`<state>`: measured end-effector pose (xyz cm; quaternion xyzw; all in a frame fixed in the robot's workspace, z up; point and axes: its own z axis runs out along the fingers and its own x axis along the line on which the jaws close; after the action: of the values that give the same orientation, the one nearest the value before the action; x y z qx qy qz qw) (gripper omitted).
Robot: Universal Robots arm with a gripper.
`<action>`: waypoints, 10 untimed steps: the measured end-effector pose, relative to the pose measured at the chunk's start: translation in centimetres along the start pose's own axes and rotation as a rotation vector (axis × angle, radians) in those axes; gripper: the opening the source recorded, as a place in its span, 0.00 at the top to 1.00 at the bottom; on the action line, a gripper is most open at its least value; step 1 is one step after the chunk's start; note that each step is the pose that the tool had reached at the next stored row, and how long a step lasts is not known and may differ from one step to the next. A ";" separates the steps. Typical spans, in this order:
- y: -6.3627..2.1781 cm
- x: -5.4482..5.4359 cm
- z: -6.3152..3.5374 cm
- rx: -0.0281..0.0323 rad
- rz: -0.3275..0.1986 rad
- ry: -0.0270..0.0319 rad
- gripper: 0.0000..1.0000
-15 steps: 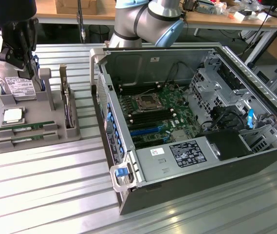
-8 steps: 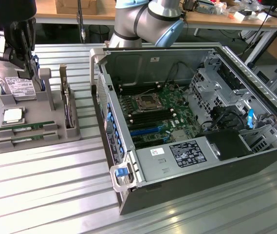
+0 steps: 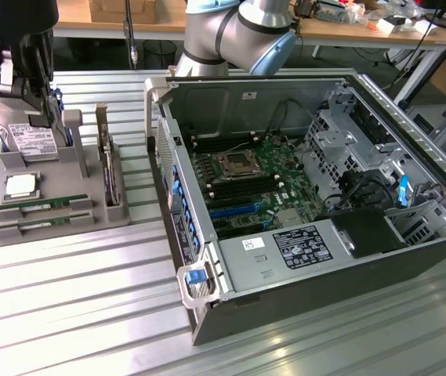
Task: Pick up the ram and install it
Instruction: 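Pick up the ram and move it above insertion slot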
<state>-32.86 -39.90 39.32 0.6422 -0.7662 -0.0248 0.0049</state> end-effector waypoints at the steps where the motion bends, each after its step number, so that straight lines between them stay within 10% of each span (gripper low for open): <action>1: 0.00 0.0 0.00 -0.0003 -0.013 0.0006 0.89; 10: 0.00 0.0 0.00 -0.0013 -0.054 0.0024 0.89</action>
<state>-32.86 -39.89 39.33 0.6628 -0.7484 -0.0247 0.0055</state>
